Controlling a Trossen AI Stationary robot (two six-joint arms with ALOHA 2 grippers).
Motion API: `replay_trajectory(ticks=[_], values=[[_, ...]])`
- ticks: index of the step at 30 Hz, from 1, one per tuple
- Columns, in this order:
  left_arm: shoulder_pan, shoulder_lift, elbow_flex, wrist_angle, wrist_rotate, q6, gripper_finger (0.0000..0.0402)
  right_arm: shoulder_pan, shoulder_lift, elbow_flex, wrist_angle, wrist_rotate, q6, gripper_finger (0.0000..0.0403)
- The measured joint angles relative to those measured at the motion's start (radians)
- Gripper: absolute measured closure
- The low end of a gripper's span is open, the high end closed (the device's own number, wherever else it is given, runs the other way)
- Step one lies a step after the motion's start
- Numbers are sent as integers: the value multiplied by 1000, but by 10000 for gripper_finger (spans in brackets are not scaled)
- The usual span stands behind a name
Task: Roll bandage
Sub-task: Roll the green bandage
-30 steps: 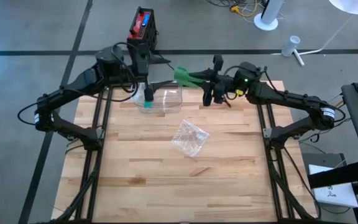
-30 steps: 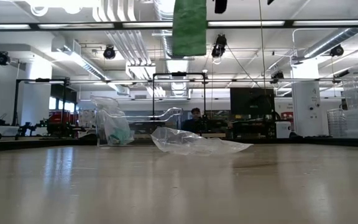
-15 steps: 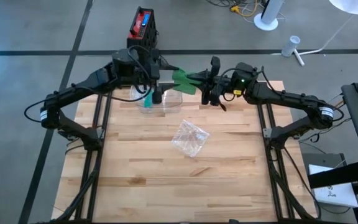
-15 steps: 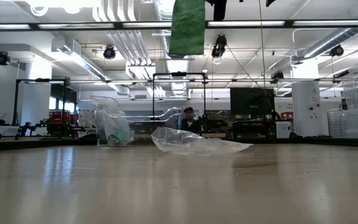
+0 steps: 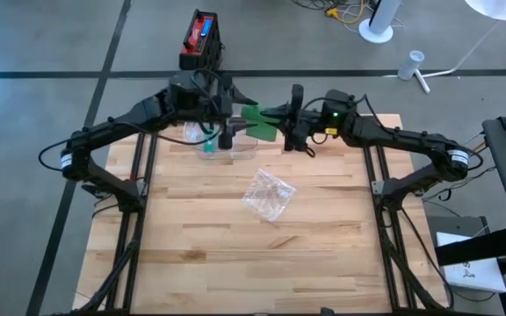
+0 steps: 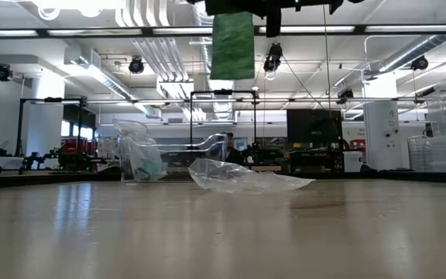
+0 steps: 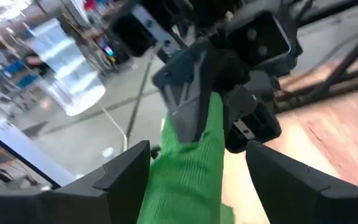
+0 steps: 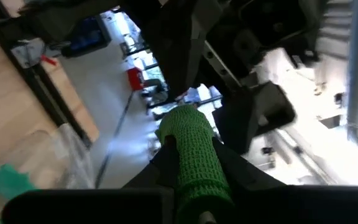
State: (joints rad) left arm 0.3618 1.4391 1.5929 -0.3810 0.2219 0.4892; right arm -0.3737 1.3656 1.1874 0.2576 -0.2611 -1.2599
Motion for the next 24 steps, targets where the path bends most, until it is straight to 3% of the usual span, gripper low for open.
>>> replay_trajectory(ticks=[24], values=[[14, 29, -2, -118, -48, 35, 162, 27, 27, 22, 27, -4, -17, 359]])
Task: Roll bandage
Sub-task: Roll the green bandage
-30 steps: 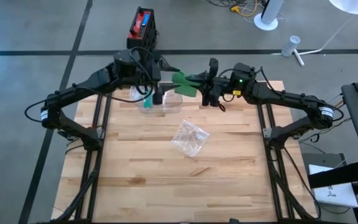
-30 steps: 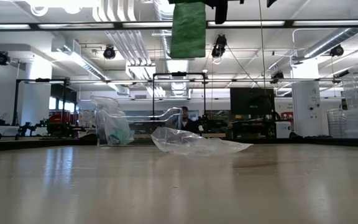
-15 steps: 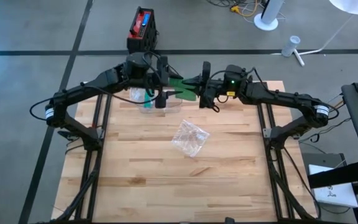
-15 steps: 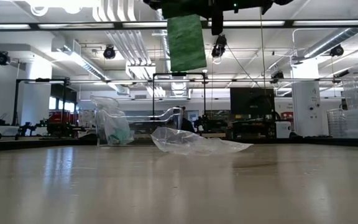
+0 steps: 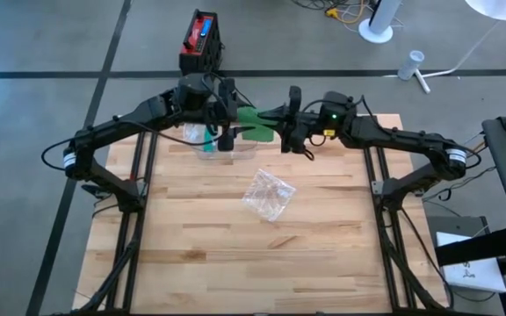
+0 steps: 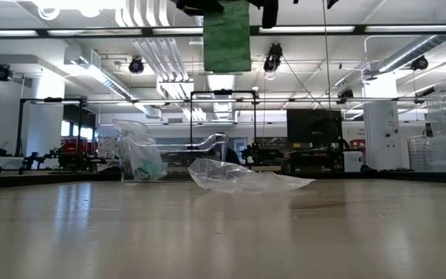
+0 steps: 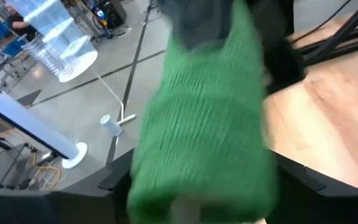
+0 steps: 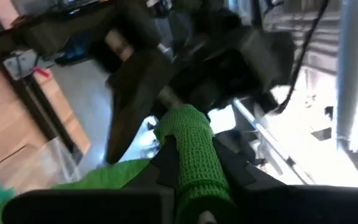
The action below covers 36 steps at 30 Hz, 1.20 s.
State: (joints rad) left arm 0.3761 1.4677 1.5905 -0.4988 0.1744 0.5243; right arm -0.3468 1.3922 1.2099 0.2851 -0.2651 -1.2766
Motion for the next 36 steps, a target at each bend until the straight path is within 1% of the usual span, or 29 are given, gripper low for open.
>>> replay_trajectory(ticks=[7, 15, 19, 20, 21, 25, 31, 36], values=[[-1, -3, 0, 11, 4, 10, 155, 14, -11, 0, -12, -4, 1, 359], [-1, -10, 0, 18, 4, 17, 169, 14, -11, 0, -25, 4, 1, 359], [-1, -32, 0, 27, -72, 72, 172, 16, -11, 0, -20, 10, 2, 359], [-2, -41, 0, 30, -78, 81, 171, 15, -11, 0, -19, 10, 3, 359], [-1, -49, 0, 34, -71, 86, 169, 14, -11, 0, -19, 10, 4, 359], [-1, -62, 0, 46, 15, 99, 155, 16, -12, 1, -24, 1, 9, 359], [0, -43, 0, 63, 23, 100, 133, 15, -11, 1, -45, 4, 9, 359], [-1, -28, 0, 72, 29, 103, 124, 15, -9, -1, -50, 11, 9, 359]])
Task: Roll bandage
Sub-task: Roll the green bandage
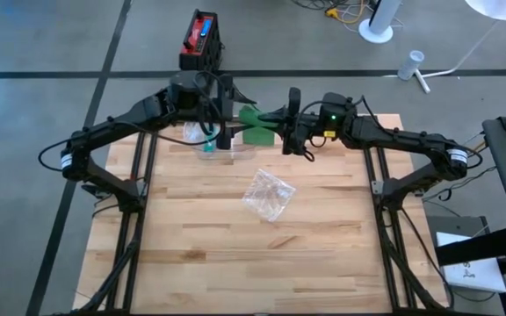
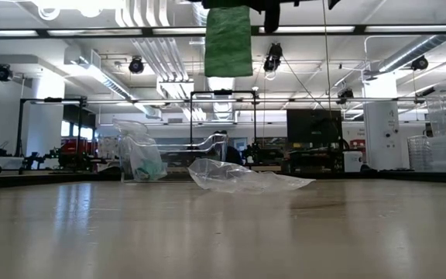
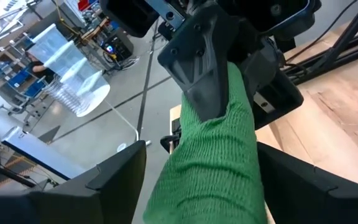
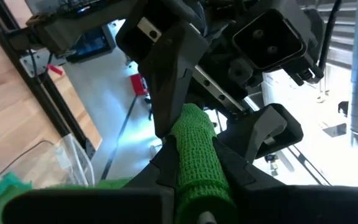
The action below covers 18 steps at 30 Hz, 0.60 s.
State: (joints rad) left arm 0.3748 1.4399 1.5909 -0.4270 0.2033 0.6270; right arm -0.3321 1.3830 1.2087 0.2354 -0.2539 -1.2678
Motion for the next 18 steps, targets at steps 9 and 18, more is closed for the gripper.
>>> replay_trajectory(ticks=[9, 18], values=[[0, 5, 2, -33, 11, -23, 157, 0, 1, 7, 7, 45, -9, 359], [0, 5, 2, -42, 16, -41, 226, 1, 2, 10, 9, 41, -13, 359]])
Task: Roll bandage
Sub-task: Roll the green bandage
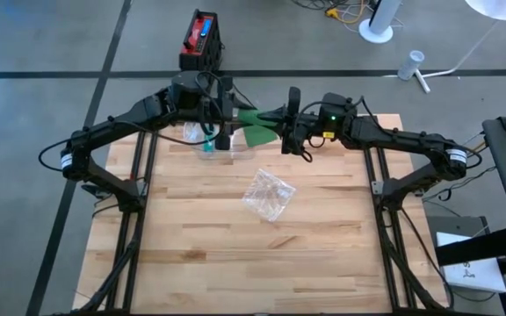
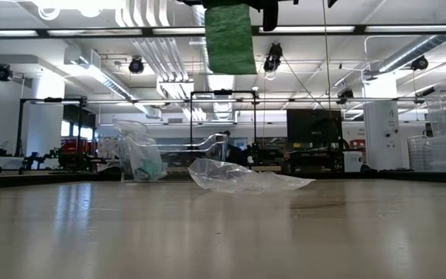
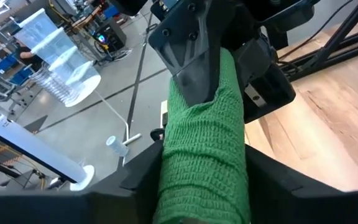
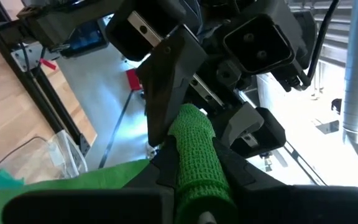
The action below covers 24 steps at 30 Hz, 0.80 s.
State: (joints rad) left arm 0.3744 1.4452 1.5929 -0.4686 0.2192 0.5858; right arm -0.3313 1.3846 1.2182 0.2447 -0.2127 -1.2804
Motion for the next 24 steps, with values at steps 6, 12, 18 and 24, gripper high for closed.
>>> replay_trajectory(ticks=[6, 12, 18, 24], values=[[0, 0, 0, -3, -10, 26, 306, 0, 0, 2, -1, 4, 39, 328], [-2, -4, 0, -3, -89, 88, 350, -2, -5, 10, 19, 14, 473, 247], [-13, -5, 0, 11, -137, 188, 350, -40, -9, 94, -69, -4, 894, 185], [-43, -5, -1, 39, -193, 268, 350, -72, 38, 154, -209, -73, 1070, 169]])
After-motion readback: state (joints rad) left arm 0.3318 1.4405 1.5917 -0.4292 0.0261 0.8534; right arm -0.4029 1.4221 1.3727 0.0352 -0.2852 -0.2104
